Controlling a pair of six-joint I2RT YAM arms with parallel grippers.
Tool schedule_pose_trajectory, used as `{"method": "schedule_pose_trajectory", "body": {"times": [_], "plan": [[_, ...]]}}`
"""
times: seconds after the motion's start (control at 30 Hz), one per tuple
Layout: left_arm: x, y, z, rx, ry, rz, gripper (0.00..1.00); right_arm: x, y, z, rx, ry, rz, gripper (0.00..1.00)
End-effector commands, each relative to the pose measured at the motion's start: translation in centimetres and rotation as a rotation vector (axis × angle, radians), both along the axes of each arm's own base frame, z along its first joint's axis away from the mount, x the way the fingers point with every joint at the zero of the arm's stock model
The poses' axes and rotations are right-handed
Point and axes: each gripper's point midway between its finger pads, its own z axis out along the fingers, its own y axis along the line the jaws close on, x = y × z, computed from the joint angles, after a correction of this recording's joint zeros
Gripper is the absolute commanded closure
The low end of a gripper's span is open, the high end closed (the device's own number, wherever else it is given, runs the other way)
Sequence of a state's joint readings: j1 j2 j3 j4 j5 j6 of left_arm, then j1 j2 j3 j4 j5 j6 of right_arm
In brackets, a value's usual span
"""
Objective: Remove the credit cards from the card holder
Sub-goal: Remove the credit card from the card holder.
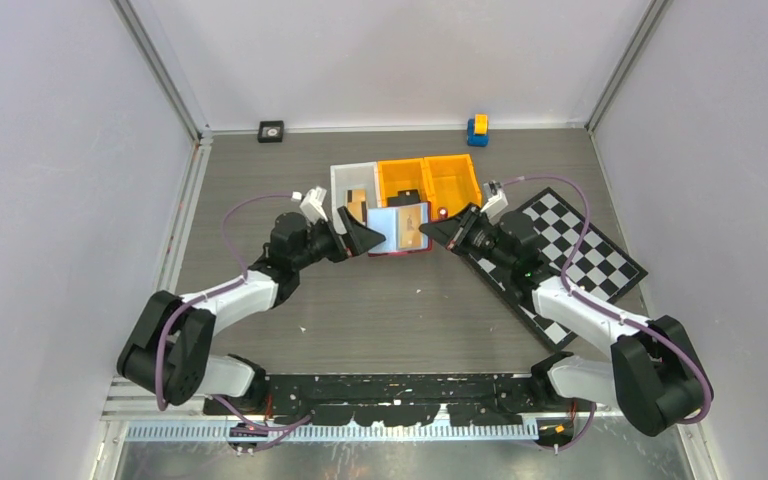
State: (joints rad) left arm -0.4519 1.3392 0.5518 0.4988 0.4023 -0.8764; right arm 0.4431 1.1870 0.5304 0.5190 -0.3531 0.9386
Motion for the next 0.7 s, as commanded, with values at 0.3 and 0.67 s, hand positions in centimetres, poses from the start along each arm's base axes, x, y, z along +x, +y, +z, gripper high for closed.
{"method": "schedule_pose_trajectory", "body": {"times": [0.3, 0.67], "plan": [[-0.2, -2.3, 4.8, -0.261, -0.105, -0.169, 0.25, 0.3, 0.8, 2.0, 0.091, -0.050, 0.052, 0.99], [-0.3, -1.7, 5.9, -0.273, -0.151, -0.173, 1.00, 0.7, 1.5, 0.5, 0.066, -0.006, 0.083, 0.83]]}}
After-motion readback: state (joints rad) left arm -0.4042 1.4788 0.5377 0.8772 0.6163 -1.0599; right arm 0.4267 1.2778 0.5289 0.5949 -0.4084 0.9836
